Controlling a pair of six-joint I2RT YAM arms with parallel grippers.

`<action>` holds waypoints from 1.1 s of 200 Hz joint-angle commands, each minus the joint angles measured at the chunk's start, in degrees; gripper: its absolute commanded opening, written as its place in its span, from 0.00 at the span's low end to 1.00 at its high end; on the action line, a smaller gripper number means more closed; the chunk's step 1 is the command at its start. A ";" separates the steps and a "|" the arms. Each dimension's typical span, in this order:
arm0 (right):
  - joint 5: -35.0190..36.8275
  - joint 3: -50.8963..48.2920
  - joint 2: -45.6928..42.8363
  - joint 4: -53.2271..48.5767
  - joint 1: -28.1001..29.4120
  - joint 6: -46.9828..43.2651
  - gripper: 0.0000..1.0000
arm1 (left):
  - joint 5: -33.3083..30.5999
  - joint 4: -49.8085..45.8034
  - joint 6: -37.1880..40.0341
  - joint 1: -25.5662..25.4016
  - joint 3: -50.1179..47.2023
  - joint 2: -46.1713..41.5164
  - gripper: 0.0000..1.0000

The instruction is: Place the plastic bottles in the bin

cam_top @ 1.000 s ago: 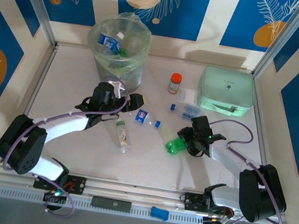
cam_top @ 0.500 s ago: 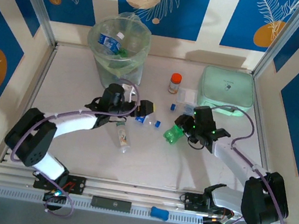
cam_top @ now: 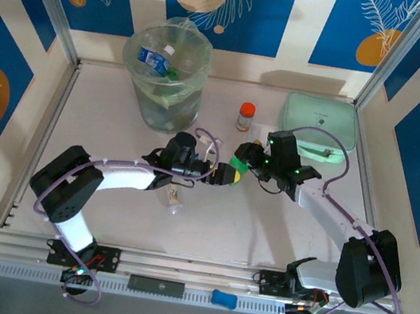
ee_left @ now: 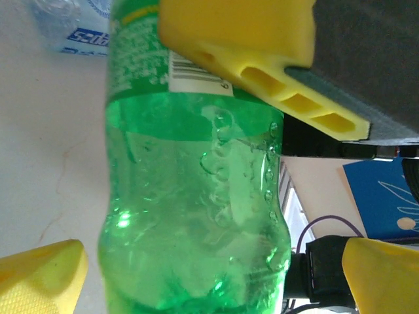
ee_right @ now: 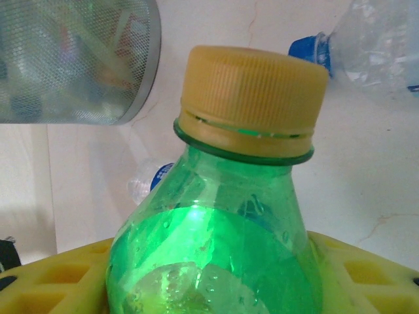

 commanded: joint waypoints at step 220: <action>2.96 -2.85 -13.07 -1.14 -3.70 2.24 0.87 | -17.76 -26.23 19.42 6.42 8.13 -12.83 0.52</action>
